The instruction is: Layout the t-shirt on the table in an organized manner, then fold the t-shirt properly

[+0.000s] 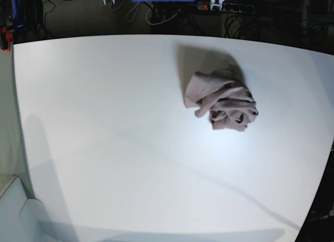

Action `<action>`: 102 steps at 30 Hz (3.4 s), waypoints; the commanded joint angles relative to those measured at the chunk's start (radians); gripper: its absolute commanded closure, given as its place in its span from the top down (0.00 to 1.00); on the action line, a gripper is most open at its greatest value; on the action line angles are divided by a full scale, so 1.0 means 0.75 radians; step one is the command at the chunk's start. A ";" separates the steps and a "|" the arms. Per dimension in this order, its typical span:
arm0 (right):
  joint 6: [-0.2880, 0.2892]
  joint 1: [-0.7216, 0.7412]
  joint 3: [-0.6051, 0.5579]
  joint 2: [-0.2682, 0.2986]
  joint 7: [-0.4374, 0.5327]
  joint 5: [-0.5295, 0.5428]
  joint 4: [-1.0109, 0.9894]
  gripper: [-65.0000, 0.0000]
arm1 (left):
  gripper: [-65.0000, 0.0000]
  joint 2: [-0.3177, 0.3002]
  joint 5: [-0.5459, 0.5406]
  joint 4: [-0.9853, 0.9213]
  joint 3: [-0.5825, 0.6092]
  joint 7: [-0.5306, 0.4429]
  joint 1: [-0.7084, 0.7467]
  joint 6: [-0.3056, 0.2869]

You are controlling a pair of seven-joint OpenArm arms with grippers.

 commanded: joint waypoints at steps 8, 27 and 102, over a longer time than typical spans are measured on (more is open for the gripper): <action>0.022 -0.007 -0.002 0.006 -0.001 -0.004 0.005 0.00 | 0.00 0.000 -0.002 0.004 0.003 0.006 0.008 0.013; 0.022 -0.325 0.004 0.079 -0.007 0.002 0.529 0.00 | 0.00 -0.037 -0.004 0.351 -0.003 0.014 0.254 0.013; 0.022 -0.413 -0.380 0.174 -0.115 0.002 2.311 0.01 | 0.00 -0.143 -0.457 2.309 -0.509 0.143 1.025 0.013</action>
